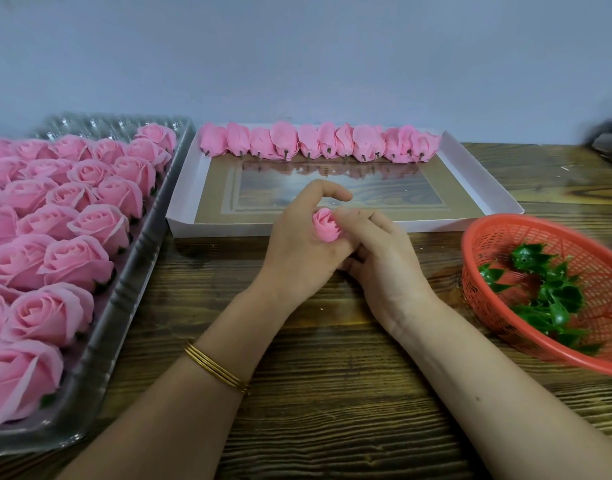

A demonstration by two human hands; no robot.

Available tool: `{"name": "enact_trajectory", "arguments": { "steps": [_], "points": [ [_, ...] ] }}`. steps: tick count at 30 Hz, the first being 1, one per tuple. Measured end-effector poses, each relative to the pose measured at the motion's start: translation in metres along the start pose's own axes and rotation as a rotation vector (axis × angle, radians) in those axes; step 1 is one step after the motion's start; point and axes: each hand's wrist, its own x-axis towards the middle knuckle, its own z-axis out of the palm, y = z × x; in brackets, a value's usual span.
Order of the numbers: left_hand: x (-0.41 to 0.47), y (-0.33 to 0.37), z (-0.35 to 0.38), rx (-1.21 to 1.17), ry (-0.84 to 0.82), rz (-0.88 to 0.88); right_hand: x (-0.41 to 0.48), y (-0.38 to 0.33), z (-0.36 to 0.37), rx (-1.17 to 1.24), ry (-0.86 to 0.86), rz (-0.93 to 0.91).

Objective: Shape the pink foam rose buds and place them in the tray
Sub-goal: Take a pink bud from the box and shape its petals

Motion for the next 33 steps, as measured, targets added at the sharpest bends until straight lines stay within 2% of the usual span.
{"name": "enact_trajectory", "arguments": {
  "steps": [18,25,29,33],
  "points": [
    [0.002,-0.006,-0.002,0.092,0.020,0.031,-0.001,0.003,0.000,-0.044,-0.028,-0.053],
    [0.006,-0.001,0.000,-0.203,0.190,-0.068,-0.005,0.003,0.003,-0.082,0.004,-0.111],
    [0.007,0.002,0.003,-0.392,0.220,-0.162,-0.009,0.007,0.005,-0.207,-0.041,-0.217],
    [0.007,0.004,0.003,-0.482,0.232,-0.203,-0.009,0.010,0.006,-0.285,-0.040,-0.275]
  ]
}}
